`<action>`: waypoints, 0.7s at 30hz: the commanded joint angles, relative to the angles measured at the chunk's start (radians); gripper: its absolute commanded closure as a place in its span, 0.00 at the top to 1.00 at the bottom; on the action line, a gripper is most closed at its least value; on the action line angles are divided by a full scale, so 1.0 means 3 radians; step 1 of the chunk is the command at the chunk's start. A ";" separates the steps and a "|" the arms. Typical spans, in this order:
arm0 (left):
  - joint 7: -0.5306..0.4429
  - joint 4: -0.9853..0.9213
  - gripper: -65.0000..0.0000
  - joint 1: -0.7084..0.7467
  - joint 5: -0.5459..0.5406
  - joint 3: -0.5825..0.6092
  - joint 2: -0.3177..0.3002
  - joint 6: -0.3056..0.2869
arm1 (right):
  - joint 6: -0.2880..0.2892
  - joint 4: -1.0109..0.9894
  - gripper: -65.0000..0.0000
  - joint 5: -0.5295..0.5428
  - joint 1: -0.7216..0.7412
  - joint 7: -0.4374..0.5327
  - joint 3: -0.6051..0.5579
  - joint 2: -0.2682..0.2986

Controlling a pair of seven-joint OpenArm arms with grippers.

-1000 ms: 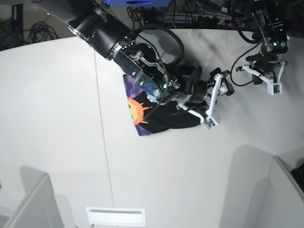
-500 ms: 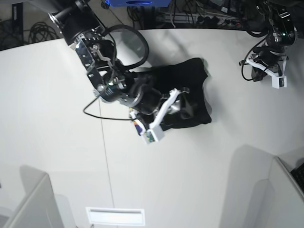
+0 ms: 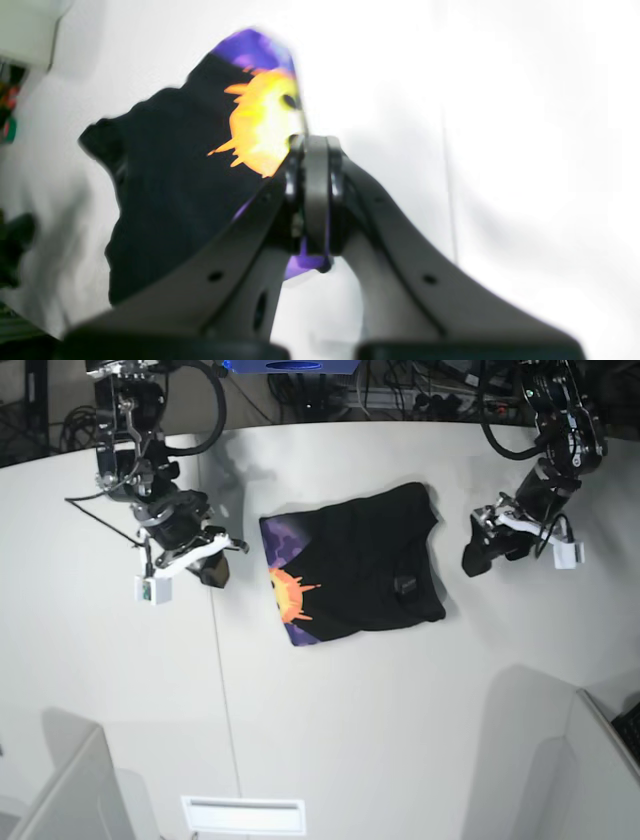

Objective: Fold the T-shirt properly
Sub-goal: 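Press the folded bundle flat with the right gripper, then release, then grasp the edge of the folded bundle with the left gripper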

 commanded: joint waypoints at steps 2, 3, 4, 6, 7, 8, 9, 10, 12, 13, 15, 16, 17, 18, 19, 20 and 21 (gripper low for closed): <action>-0.0052 -0.0101 1.00 -0.0139 -0.0097 0.0178 -0.0019 -0.0053 | 0.0045 0.0080 0.00 0.0041 -0.0021 0.0056 0.0025 0.0072; -0.0057 -0.0193 1.00 -0.0190 -0.0097 0.0265 -0.0019 -0.0053 | 0.0045 0.0080 0.00 0.0041 -0.0036 0.0056 0.0025 0.0092; -0.0062 -0.0280 1.00 -0.0246 -0.0097 0.0347 -0.0014 -0.0053 | 0.0045 0.0080 0.00 0.0041 -0.0057 0.0056 0.0025 0.0097; -0.0067 -0.0449 1.00 -0.0384 -0.0082 0.0521 -0.0009 -0.0053 | 0.0045 0.0080 0.00 0.0041 -0.0072 0.0056 0.0035 0.0097; -0.0067 -0.0541 1.00 -0.0456 -0.0082 0.0608 -0.0009 -0.0048 | 0.0045 0.0080 0.00 0.0041 -0.0103 0.0056 0.0045 0.0097; -0.0067 -0.0623 1.00 -0.0517 -0.0077 0.0675 0.0006 -0.0038 | 0.0045 0.0080 0.00 0.0036 -0.0118 0.0056 0.0051 0.0097; -0.0067 -0.0720 1.00 -0.0589 -0.0077 0.0736 0.0022 -0.0038 | 0.0045 0.0080 0.00 0.0036 -0.0123 0.0056 0.0051 0.0102; -0.0067 -0.0822 1.00 -0.0650 -0.0077 0.0797 0.0022 -0.0038 | 0.0045 0.0080 0.00 0.0036 -0.0128 0.0056 0.0051 0.0102; -0.0067 -0.1022 1.00 -0.0737 -0.0077 0.0879 0.0027 -0.0032 | 0.0045 0.0080 0.00 0.0036 -0.0139 0.0056 0.0051 0.0102; -0.0067 -0.1103 1.00 -0.0763 -0.0077 0.0915 0.0027 -0.0032 | 0.0045 0.0080 0.00 0.0036 -0.0154 0.0056 0.0056 0.0102; -0.0072 -0.1221 1.00 -0.0783 -0.0077 0.0992 0.0027 -0.0032 | 0.0045 0.0080 0.00 0.0031 -0.0180 0.0076 0.0076 0.0102; -0.0072 -0.1267 1.00 -0.0788 -0.0072 0.1017 0.0027 -0.0032 | 0.0045 0.0080 0.00 0.0036 -0.0180 0.0066 0.0138 0.0102; -0.0072 -0.1293 0.99 -0.0819 -0.0072 0.1048 0.0027 -0.0032 | 0.0045 0.0080 0.00 0.0041 -0.0185 0.0056 0.0199 0.0097; -0.0072 -0.1323 0.93 -0.0834 -0.0067 0.1074 0.0022 -0.0032 | 0.0045 0.0075 0.00 0.0041 -0.0185 0.0056 0.0245 0.0097; -0.0072 -0.1354 0.84 -0.0850 -0.0005 0.1104 0.0022 -0.0032 | 0.0045 0.0075 0.00 0.0041 -0.0190 0.0056 0.0291 0.0092; -0.0057 -0.1374 0.73 -0.0865 0.0072 0.1120 0.0022 -0.0027 | 0.0045 0.0075 0.00 0.0041 -0.0205 0.0056 0.0322 0.0092; -0.0052 -0.1385 0.61 -0.0875 0.0189 0.1125 0.0022 -0.0027 | 0.0045 0.0075 0.00 0.0041 -0.0220 0.0061 0.0363 0.0092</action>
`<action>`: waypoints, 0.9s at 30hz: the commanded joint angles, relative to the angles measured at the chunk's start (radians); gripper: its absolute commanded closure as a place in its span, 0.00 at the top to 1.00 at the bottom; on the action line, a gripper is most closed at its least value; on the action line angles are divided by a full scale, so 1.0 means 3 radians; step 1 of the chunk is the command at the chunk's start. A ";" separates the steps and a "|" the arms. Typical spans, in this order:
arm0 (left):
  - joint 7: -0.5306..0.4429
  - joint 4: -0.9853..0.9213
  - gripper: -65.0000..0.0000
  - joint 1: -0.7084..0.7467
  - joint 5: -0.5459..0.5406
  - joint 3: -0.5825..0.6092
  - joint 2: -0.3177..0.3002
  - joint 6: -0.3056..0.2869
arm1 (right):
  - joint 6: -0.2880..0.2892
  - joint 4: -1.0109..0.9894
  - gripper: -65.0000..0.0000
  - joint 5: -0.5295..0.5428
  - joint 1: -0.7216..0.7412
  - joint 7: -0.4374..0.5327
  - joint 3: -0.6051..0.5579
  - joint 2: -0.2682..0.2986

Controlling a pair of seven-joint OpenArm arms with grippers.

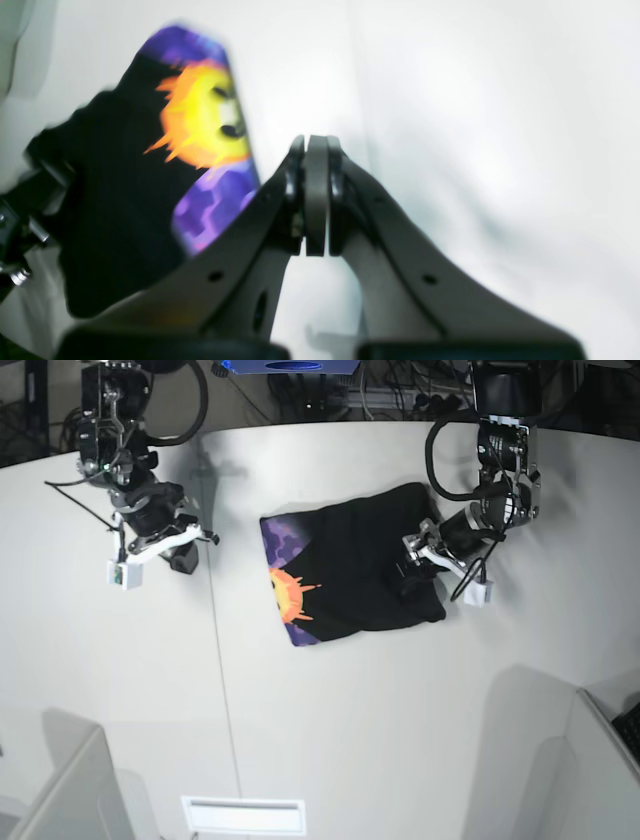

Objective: Fold the T-shirt properly
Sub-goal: 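Grasp the edge of the folded bundle with the left gripper, then rotate and drag the folded bundle with the left gripper to straighten it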

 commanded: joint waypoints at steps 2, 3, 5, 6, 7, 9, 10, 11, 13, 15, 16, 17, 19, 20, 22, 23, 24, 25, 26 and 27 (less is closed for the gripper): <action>0.0126 -0.0004 0.36 0.0003 0.0293 0.0022 -0.0008 0.0071 | 0.0035 0.0067 0.00 0.0032 0.0006 0.0055 0.0082 0.0020; 0.0126 -0.0004 0.24 0.0003 0.0360 0.0048 -0.0008 0.0071 | 0.0035 0.0067 0.00 0.0032 -0.0010 0.0055 0.0123 0.0020; 0.0131 -0.0004 0.03 -0.0002 0.0462 0.0104 -0.0023 0.0071 | 0.0035 0.0067 0.00 0.0032 -0.0066 0.0060 0.0205 0.0020; 0.0131 0.0012 0.00 -0.0017 0.0523 0.0140 -0.0023 0.0071 | 0.0035 0.0067 0.00 0.0032 -0.0086 0.0070 0.0246 0.0015; 0.0136 0.0022 0.00 -0.0053 0.0580 0.0191 -0.0028 0.0071 | 0.0035 0.0067 0.00 0.0032 -0.0091 0.0065 0.0292 0.0015; 0.0264 -0.0004 0.00 -0.0170 0.0738 0.0401 -0.0115 0.0071 | 0.0035 0.0067 0.00 0.0032 -0.0127 0.0055 0.0394 0.0015; 0.0382 -0.0004 0.00 -0.0247 0.0835 0.0498 -0.0181 0.0071 | 0.0035 0.0067 0.00 0.0032 -0.0158 0.0055 0.0445 0.0004; 0.0515 0.0001 0.00 -0.0334 0.0927 0.0616 -0.0222 0.0071 | 0.0035 0.0067 0.00 0.0032 -0.0183 0.0060 0.0486 0.0004; 0.0699 0.0037 0.00 -0.0508 0.1122 0.0866 -0.0258 0.0071 | 0.0035 0.0067 0.00 0.0037 -0.0214 0.0055 0.0583 -0.0001; 0.0766 0.0053 0.00 -0.0667 0.1311 0.1122 -0.0335 0.0065 | 0.0035 0.0067 0.00 0.0037 -0.0265 0.0055 0.0680 -0.0001; 0.0771 0.0068 0.00 -0.0748 0.1403 0.1316 -0.0371 0.0060 | 0.0035 0.0067 0.00 0.0037 -0.0286 0.0055 0.0711 -0.0006; 0.0776 0.0088 0.00 -0.0835 0.1521 0.1521 -0.0422 0.0055 | 0.0035 0.0067 0.00 0.0037 -0.0306 0.0055 0.0742 -0.0006; 0.0776 0.0150 0.00 -0.0999 0.1736 0.1935 -0.0499 0.0055 | 0.0035 0.0057 0.00 0.0037 -0.0347 0.0055 0.0803 -0.0006; 0.0776 0.0165 0.00 -0.1081 0.1848 0.2135 -0.0529 0.0055 | 0.0035 0.0057 0.00 0.0037 -0.0373 0.0055 0.0834 -0.0006; 0.0771 0.0165 0.00 -0.1250 0.2053 0.2493 -0.0540 0.0050 | 0.0035 0.0062 0.00 0.0037 -0.0424 0.0055 0.0890 -0.0011; 0.0771 0.0155 0.00 -0.1321 0.2135 0.2631 -0.0540 0.0045 | 0.0035 0.0062 0.00 0.0037 -0.0449 0.0060 0.0885 -0.0031; 0.0760 0.0155 0.00 -0.1388 0.2186 0.2764 -0.0540 0.0045 | 0.0035 0.0062 0.00 0.0037 -0.0470 0.0060 0.0890 -0.0067; 0.0755 0.0155 0.00 -0.1449 0.2216 0.2866 -0.0540 0.0040 | 0.0035 0.0062 0.00 0.0037 -0.0480 0.0055 0.0890 -0.0093; 0.0750 0.0165 0.00 -0.1516 0.2247 0.2973 -0.0540 0.0009 | 0.0035 0.0062 0.00 0.0037 -0.0516 0.0055 0.0890 -0.0108; 0.0704 0.0170 0.00 -0.1587 0.2257 0.3076 -0.0540 -0.0088 | 0.0035 0.0057 0.00 0.0037 -0.0541 0.0060 0.0890 -0.0113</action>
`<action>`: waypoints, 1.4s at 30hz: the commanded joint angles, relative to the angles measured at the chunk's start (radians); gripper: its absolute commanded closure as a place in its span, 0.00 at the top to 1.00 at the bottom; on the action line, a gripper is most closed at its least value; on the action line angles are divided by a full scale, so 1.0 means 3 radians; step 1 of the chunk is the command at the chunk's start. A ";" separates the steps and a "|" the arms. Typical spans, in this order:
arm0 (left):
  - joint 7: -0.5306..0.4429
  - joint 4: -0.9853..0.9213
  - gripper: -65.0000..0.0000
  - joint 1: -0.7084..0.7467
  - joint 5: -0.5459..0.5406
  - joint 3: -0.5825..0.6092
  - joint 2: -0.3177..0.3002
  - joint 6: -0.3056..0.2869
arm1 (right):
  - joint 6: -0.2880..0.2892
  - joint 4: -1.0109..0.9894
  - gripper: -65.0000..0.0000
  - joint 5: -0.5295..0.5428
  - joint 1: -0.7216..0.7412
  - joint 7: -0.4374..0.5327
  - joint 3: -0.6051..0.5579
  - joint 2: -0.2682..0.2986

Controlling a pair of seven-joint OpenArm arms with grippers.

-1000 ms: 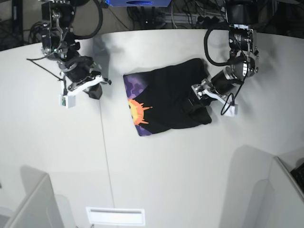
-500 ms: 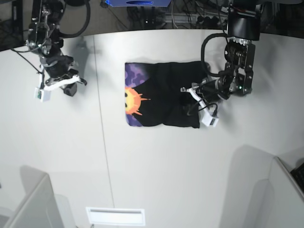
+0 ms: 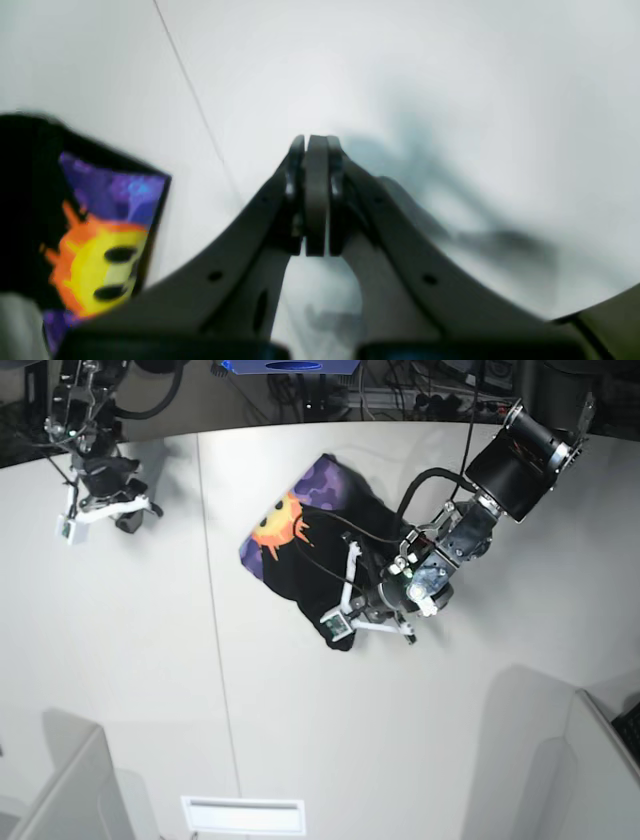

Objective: Fold the T-shirt properly
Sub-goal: 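Rotate and drag the folded bundle with the left gripper to straighten it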

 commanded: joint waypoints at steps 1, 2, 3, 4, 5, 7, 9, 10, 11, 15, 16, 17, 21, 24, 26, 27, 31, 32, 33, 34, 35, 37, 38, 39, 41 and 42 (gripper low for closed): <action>0.0020 -0.0010 0.00 -0.0072 0.0007 0.0101 -0.0031 -0.0140 | 0.0023 0.0057 0.00 -0.0008 -0.0010 0.0065 0.0020 0.0016; -0.0088 -0.0010 0.00 -0.0128 0.0007 0.0193 -0.0036 -0.0247 | 0.0023 0.0057 0.00 -0.0008 -0.0036 0.0065 0.0020 -0.0025; -0.0205 -0.0031 0.00 -0.0179 0.0012 0.0275 -0.0041 -0.0324 | 0.0023 0.0057 0.00 -0.0008 -0.0051 0.0075 0.0020 -0.0071; -0.0313 -0.0041 0.00 -0.0225 0.0012 0.0356 -0.0077 -0.0365 | 0.0023 0.0057 0.00 -0.0008 -0.0071 0.0075 0.0025 -0.0117; -0.0410 -0.0041 0.00 -0.0271 0.0012 0.0433 -0.0108 -0.0370 | 0.0023 0.0057 0.00 -0.0013 -0.0092 0.0075 0.0025 -0.0152; -0.0558 -0.0041 0.00 -0.0348 0.0012 0.0587 -0.0123 -0.0380 | 0.0023 0.0057 0.00 -0.0024 -0.0112 0.0075 0.0025 -0.0219; -0.0702 -0.0041 0.00 -0.0430 0.0012 0.0776 -0.0133 -0.0380 | 0.0023 0.0057 0.00 -0.0034 -0.0128 0.0075 0.0025 -0.0285; -0.0783 -0.0041 0.00 -0.0496 0.0012 0.0899 -0.0138 -0.0380 | 0.0023 0.0057 0.00 -0.0034 -0.0138 0.0075 0.0025 -0.0326; -0.0850 -0.0046 0.00 -0.0558 0.0012 0.1001 -0.0138 -0.0385 | 0.0018 0.0057 0.00 -0.0034 -0.0138 0.0075 0.0025 -0.0347; -0.1116 -0.0051 0.00 -0.0777 0.0012 0.1379 -0.0138 -0.0390 | 0.0018 0.0057 0.00 -0.0034 -0.0189 0.0075 0.0020 -0.0429; -0.1213 -0.0067 0.00 -0.0824 0.0012 0.1461 -0.0133 -0.0436 | 0.0018 0.0057 0.00 -0.0034 -0.0199 0.0075 0.0020 -0.0429; -0.1326 -0.0102 0.00 -0.0880 0.0012 0.1548 -0.0128 -0.0538 | 0.0018 0.0052 0.00 -0.0034 -0.0215 0.0075 0.0020 -0.0429; -0.1684 -0.0368 0.00 -0.0982 0.0012 0.1666 -0.0118 -0.0912 | 0.0018 0.0047 0.00 -0.0034 -0.0255 0.0065 0.0020 -0.0444; -0.1944 -0.0527 0.00 -0.0982 0.0221 0.1650 -0.0108 -0.0994 | 0.0018 0.0041 0.00 -0.0034 -0.0281 0.0065 0.0005 -0.0444; -0.2052 -0.0583 0.00 -0.0962 0.0503 0.1650 -0.0087 -0.1040 | 0.0018 0.0041 0.00 -0.0034 -0.0281 0.0065 0.0000 -0.0444; -0.2067 -0.0604 0.00 -0.0951 0.0605 0.1650 -0.0056 -0.1070 | 0.0018 0.0041 0.00 -0.0034 -0.0281 0.0065 0.0000 -0.0444; -0.2083 -0.0665 0.00 -0.0946 0.0687 0.1645 -0.0016 -0.1152 | 0.0018 0.0036 0.00 -0.0034 -0.0281 0.0065 0.0010 -0.0444; -0.2083 -0.0675 0.00 -0.0957 0.0687 0.1645 -0.0016 -0.1152 | 0.0018 0.0036 0.00 -0.0034 -0.0281 0.0065 0.0010 -0.0444; -0.2083 -0.0675 0.00 -0.0962 0.0692 0.1645 -0.0010 -0.1152 | 0.0018 0.0036 0.00 -0.0039 -0.0281 0.0065 0.0010 -0.0444; -0.2083 -0.0675 0.00 -0.0972 0.0697 0.1645 -0.0010 -0.1152 | 0.0018 0.0036 0.00 -0.0039 -0.0276 0.0065 0.0010 -0.0444; -0.2072 -0.0675 0.00 -0.0977 0.0697 0.1645 0.0010 -0.1152 | 0.0018 0.0036 0.00 -0.0039 -0.0266 0.0065 0.0010 -0.0444; -0.2062 -0.0675 0.00 -0.0982 0.0702 0.1640 0.0041 -0.1152 | 0.0018 0.0036 0.00 -0.0039 -0.0261 0.0065 0.0010 -0.0444; -0.2062 -0.0675 0.00 -0.0987 0.0702 0.1640 0.0046 -0.1152 | 0.0018 0.0036 0.00 -0.0039 -0.0261 0.0070 0.0010 -0.0444; -0.2062 -0.0675 0.00 -0.1013 0.0702 0.1640 0.0051 -0.1152 | 0.0018 0.0036 0.00 -0.0039 -0.0255 0.0070 0.0010 -0.0444; -0.2057 -0.0665 0.00 -0.1028 0.0702 0.1640 0.0051 -0.1152 | 0.0018 0.0036 0.00 -0.0039 -0.0255 0.0070 0.0010 -0.0444; -0.2057 -0.0655 0.00 -0.1033 0.0707 0.1640 0.0051 -0.1152 | 0.0018 0.0036 0.00 -0.0039 -0.0255 0.0070 0.0010 -0.0444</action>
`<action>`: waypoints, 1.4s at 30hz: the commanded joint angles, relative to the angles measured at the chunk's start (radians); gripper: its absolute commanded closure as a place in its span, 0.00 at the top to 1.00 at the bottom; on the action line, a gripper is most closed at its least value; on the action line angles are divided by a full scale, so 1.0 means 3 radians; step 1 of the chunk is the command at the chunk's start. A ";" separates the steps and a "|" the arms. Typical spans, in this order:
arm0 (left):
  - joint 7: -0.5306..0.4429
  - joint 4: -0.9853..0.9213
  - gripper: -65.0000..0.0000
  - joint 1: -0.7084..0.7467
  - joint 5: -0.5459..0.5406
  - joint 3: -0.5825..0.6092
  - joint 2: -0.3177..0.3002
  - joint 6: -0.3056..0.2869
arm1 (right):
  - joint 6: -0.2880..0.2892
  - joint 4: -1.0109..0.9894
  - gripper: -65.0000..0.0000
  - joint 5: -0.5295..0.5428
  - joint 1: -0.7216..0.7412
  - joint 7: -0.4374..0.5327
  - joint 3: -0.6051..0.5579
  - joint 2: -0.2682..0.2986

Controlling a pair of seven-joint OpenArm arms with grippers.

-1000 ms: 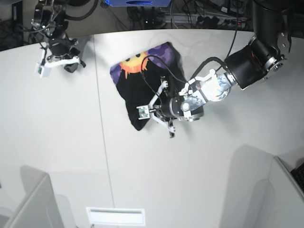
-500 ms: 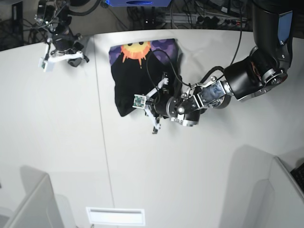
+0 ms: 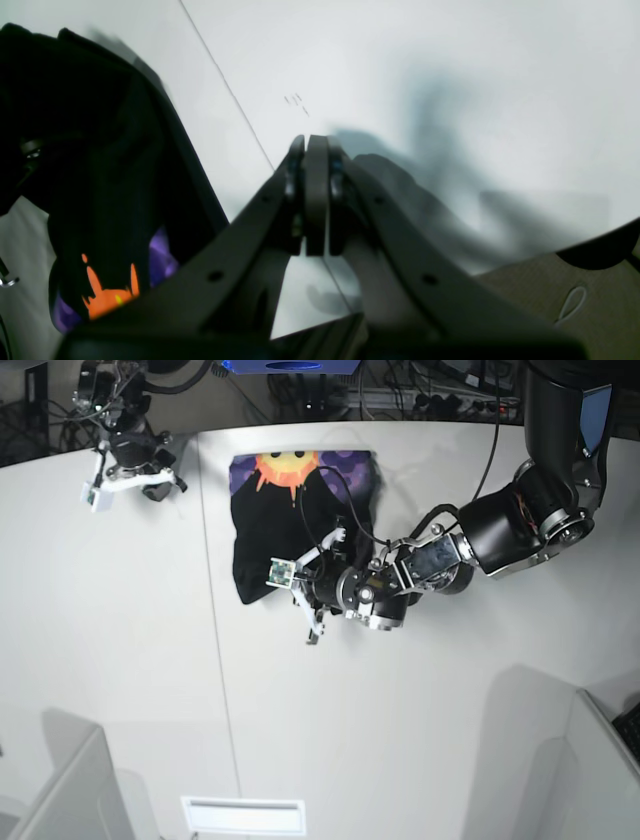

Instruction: Fold the T-shirt properly

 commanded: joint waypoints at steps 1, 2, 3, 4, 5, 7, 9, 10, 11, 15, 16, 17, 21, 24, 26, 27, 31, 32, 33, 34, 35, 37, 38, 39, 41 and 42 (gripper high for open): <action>0.0130 0.0009 0.00 -0.0062 0.0118 0.0001 -0.0016 -0.0018 | 0.0007 0.0053 0.00 0.0018 -0.0004 0.0057 0.0022 0.0023; 0.0130 0.0009 0.00 -0.0087 0.0118 0.0001 -0.0016 -0.0018 | 0.0007 0.0053 0.00 0.0018 -0.0004 0.0057 0.0022 0.0028; 0.0130 0.0014 0.00 -0.0113 0.0098 0.0001 -0.0016 -0.0018 | 0.0007 0.0053 0.00 0.0018 -0.0004 0.0057 0.0022 0.0028; 0.0130 0.0014 0.02 -0.0128 0.0093 0.0001 -0.0016 -0.0018 | 0.0007 0.0053 0.00 0.0018 -0.0004 0.0057 0.0022 0.0028; 0.0130 0.0014 0.11 -0.0144 0.0093 0.0001 -0.0016 -0.0018 | 0.0007 0.0053 0.00 0.0018 -0.0004 0.0057 0.0022 0.0028; 0.0130 0.0014 0.32 -0.0164 0.0093 -0.0009 -0.0016 -0.0018 | 0.0007 0.0053 0.00 0.0018 -0.0004 0.0057 0.0022 0.0033; 0.0130 0.0014 0.50 -0.0185 0.0093 -0.0127 -0.0016 -0.0018 | 0.0007 0.0048 0.00 0.0018 -0.0004 0.0057 0.0022 0.0033; 0.0130 0.0019 0.55 -0.0185 0.0093 -0.0214 -0.0006 -0.0018 | 0.0007 0.0048 0.00 0.0018 -0.0004 0.0057 0.0022 0.0033; 0.0130 0.0050 0.60 -0.0185 0.0093 -0.0311 -0.0001 -0.0018 | 0.0007 0.0048 0.00 0.0018 -0.0004 0.0057 0.0022 0.0033; 0.0345 0.0372 0.68 -0.0128 0.0093 -0.0848 0.0101 -0.0018 | 0.0007 0.0048 0.00 0.0018 0.0037 0.0047 0.0022 0.0033; 0.0473 0.0515 0.68 -0.0098 0.0093 -0.1058 0.0127 -0.0018 | 0.0007 0.0048 0.00 0.0018 0.0037 0.0047 0.0022 0.0033; 0.0601 0.0694 0.68 -0.0026 0.0093 -0.1288 0.0147 -0.0018 | 0.0007 0.0048 0.00 0.0018 0.0037 0.0047 0.0016 0.0033; 0.0923 0.1482 0.68 0.0439 0.0093 -0.2239 0.0132 -0.0018 | 0.0012 0.0073 0.00 -0.0043 0.0027 0.0062 0.0001 0.0099; 0.1030 0.1999 0.67 0.0884 0.0108 -0.2838 0.0081 -0.0023 | 0.0012 0.0109 0.00 -0.0222 0.0032 0.0067 -0.0065 0.0191; 0.1015 0.2285 0.55 0.1222 0.0118 -0.3175 -0.0098 -0.0023 | 0.0012 0.0165 0.00 -0.0437 0.0027 0.0073 -0.0091 0.0191; 0.1010 0.2382 0.45 0.1406 0.0098 -0.3344 -0.0211 -0.0023 | 0.0012 0.0206 0.00 -0.0570 0.0027 0.0073 -0.0106 0.0191; 0.1005 0.2505 0.00 0.1999 0.0108 -0.3850 -0.0507 -0.0023 | 0.0048 0.0257 0.00 -0.0872 0.0022 0.0073 -0.0106 0.0191; 0.1005 0.2500 0.00 0.2137 0.0118 -0.3983 -0.0543 -0.0023 | 0.0119 0.0273 0.00 -0.0933 0.0022 0.0073 -0.0106 0.0191; 0.1005 0.2495 0.00 0.2306 0.0118 -0.4157 -0.0589 -0.0023 | 0.0227 0.0273 0.00 -0.1010 0.0012 0.0073 -0.0101 0.0191; 0.1005 0.2490 0.00 0.2455 0.0103 -0.4336 -0.0610 -0.0023 | 0.0339 0.0273 0.00 -0.1092 -0.0009 0.0073 -0.0096 0.0191; 0.1005 0.2490 0.00 0.2639 0.0098 -0.4551 -0.0620 -0.0023 | 0.0426 0.0273 0.00 -0.1194 -0.0029 0.0078 -0.0086 0.0191; 0.0989 0.2495 0.00 0.2997 0.0093 -0.4950 -0.0615 -0.0023 | 0.0513 0.0273 0.00 -0.1506 -0.0080 0.0170 -0.0081 0.0191; 0.0923 0.2495 0.00 0.3171 0.0093 -0.5124 -0.0610 -0.0023 | 0.0549 0.0273 0.00 -0.1690 -0.0142 0.0277 -0.0091 0.0191; 0.0810 0.2484 0.00 0.3360 0.0093 -0.5262 -0.0610 -0.0023 | 0.0590 0.0273 0.00 -0.1838 -0.0198 0.0395 -0.0096 0.0186; 0.0427 0.2505 0.00 0.3856 0.0093 -0.5507 -0.0605 -0.0023 | 0.0687 0.0273 0.00 -0.2115 -0.0341 0.0702 -0.0096 0.0166; 0.0232 0.2510 0.00 0.4107 0.0093 -0.5594 -0.0605 -0.0023 | 0.0702 0.0273 0.00 -0.2207 -0.0413 0.0829 -0.0096 0.0166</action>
